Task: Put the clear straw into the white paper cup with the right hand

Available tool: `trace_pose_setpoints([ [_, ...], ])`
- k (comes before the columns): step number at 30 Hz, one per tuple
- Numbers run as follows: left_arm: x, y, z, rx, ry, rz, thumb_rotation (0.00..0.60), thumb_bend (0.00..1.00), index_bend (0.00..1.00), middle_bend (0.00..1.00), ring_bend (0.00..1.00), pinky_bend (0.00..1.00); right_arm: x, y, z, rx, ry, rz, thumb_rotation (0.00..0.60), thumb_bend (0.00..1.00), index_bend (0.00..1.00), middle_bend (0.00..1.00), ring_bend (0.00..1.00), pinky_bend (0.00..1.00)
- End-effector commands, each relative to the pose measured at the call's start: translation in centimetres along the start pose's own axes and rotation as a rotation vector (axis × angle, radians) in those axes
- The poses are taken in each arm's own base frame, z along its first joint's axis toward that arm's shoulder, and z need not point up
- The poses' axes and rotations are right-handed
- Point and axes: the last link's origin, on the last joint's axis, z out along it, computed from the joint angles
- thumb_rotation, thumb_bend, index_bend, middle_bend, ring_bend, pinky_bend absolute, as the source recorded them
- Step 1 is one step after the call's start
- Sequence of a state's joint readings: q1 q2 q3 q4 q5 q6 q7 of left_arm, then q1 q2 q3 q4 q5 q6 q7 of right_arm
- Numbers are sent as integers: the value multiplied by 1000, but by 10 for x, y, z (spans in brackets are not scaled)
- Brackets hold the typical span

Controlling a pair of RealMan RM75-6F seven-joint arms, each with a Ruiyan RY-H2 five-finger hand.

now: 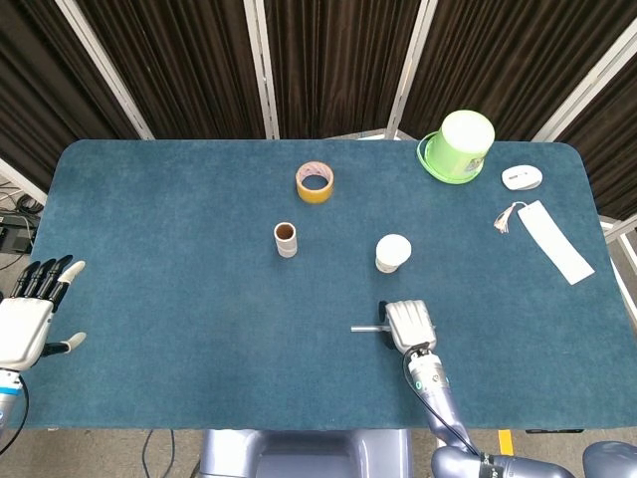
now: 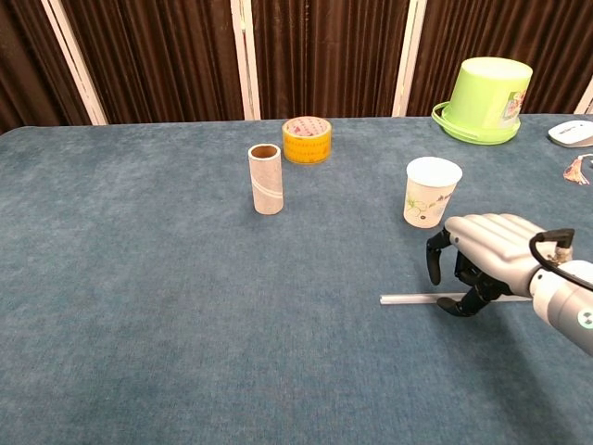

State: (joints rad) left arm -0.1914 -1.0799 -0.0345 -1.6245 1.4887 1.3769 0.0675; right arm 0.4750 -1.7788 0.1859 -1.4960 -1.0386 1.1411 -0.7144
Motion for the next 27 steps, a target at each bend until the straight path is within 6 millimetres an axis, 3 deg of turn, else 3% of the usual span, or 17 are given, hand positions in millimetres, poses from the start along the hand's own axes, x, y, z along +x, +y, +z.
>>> trace_pose_setpoints([
  [1, 0, 0, 0, 0, 0, 0, 600, 119, 0, 0, 0, 0, -2, -1, 1, -1, -9, -2, 600, 314, 521, 1000, 854, 719],
  [17, 0, 0, 0, 0, -1, 0, 600, 119, 0, 0, 0, 0, -7, -4, 1, -5, -34, -1, 600, 400, 574, 1000, 854, 718],
  [27, 0, 0, 0, 0, -1, -1, 600, 120, 0, 0, 0, 0, 11, -8, -14, 30, -6, 73, 600, 401, 576, 1000, 859, 718],
])
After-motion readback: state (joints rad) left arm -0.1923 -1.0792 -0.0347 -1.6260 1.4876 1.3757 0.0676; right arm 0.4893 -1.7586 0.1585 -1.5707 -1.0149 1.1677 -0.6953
